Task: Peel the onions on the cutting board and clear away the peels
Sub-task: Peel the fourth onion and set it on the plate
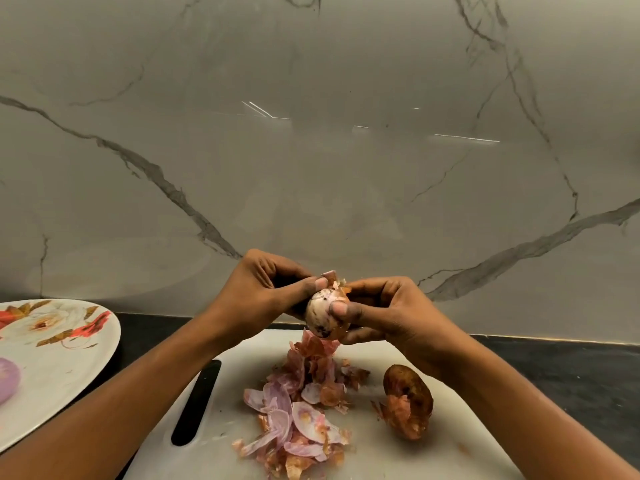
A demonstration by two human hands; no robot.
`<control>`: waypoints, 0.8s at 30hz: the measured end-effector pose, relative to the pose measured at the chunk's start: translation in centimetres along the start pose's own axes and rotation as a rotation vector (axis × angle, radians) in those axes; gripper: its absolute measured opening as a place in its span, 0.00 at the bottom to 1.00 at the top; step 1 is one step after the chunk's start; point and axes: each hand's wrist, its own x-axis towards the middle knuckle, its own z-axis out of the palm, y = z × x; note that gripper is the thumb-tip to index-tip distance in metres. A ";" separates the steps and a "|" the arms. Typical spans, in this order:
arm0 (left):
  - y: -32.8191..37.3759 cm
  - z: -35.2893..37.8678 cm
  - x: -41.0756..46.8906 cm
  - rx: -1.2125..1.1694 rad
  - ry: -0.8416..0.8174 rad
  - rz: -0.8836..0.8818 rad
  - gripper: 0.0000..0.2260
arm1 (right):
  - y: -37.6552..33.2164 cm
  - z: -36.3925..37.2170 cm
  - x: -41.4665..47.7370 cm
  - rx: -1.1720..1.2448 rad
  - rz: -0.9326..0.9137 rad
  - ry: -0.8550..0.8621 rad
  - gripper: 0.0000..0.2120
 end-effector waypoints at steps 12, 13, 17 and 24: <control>0.5 -1.4 0.1 0.073 -0.028 0.043 0.04 | -1.3 -1.2 -0.1 0.088 0.013 0.103 0.17; 0.6 -1.5 0.1 0.079 -0.046 0.035 0.05 | -1.4 -1.4 -0.1 0.098 0.011 0.125 0.17; 0.6 -1.5 -0.1 0.081 -0.275 -0.052 0.08 | -1.6 -1.6 -0.2 0.136 0.003 0.175 0.17; 1.0 0.3 -0.3 -0.014 -0.176 -0.226 0.23 | -1.0 -1.0 -0.2 0.106 0.010 0.086 0.16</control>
